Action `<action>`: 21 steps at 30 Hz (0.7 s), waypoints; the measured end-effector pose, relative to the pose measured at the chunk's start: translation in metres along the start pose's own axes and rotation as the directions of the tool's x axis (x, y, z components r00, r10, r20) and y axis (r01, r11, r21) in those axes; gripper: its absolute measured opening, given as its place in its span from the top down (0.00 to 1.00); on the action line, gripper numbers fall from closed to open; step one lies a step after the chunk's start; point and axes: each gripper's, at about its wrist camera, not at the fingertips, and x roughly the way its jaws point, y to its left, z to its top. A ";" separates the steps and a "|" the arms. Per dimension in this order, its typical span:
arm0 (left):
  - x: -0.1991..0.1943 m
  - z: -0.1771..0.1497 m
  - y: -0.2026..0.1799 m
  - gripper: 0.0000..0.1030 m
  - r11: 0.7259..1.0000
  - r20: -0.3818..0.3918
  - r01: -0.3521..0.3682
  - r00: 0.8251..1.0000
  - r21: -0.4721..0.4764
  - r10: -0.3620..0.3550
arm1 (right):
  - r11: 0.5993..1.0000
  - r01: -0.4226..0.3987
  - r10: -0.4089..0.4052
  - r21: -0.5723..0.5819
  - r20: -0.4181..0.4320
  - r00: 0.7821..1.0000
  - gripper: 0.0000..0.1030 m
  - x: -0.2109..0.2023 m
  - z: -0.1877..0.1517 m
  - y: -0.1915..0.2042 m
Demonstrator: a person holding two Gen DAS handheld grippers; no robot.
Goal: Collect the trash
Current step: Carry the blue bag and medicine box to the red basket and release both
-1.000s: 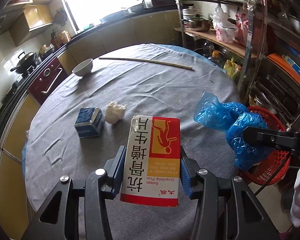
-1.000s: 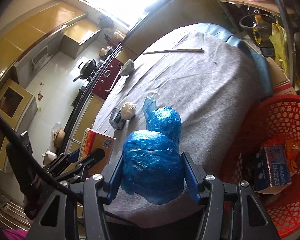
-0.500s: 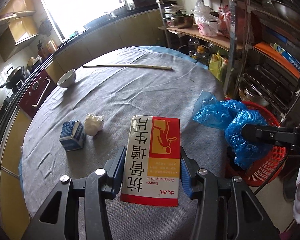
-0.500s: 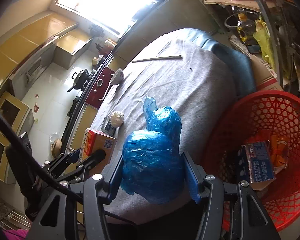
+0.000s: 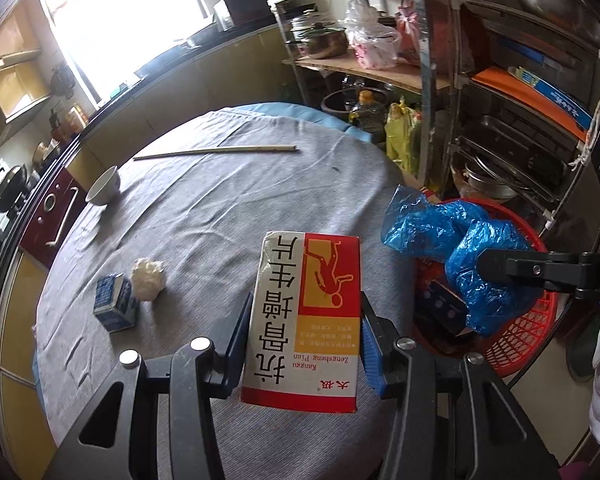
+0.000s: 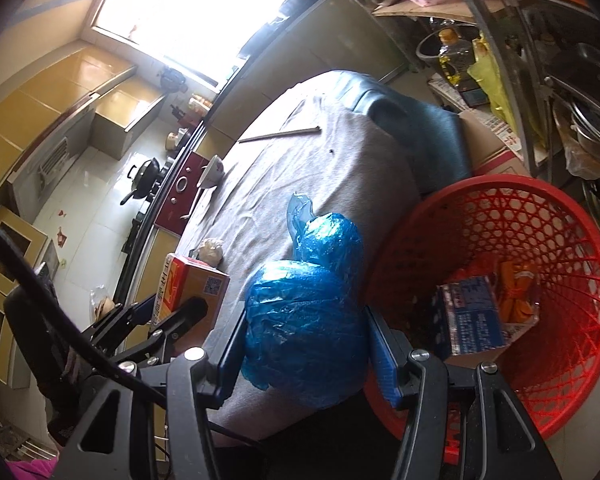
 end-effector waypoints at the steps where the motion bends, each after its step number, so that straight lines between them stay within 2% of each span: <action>1: 0.001 0.001 -0.003 0.51 1.000 0.000 0.005 1.000 0.005 -0.005 | 1.000 0.003 -0.003 0.003 0.003 1.000 0.43 -0.002 0.000 -0.003; 21: 0.018 0.027 -0.071 0.51 0.987 -0.010 0.088 0.996 0.137 -0.088 | 0.988 0.113 -0.122 0.108 0.079 0.989 0.43 -0.055 -0.003 -0.062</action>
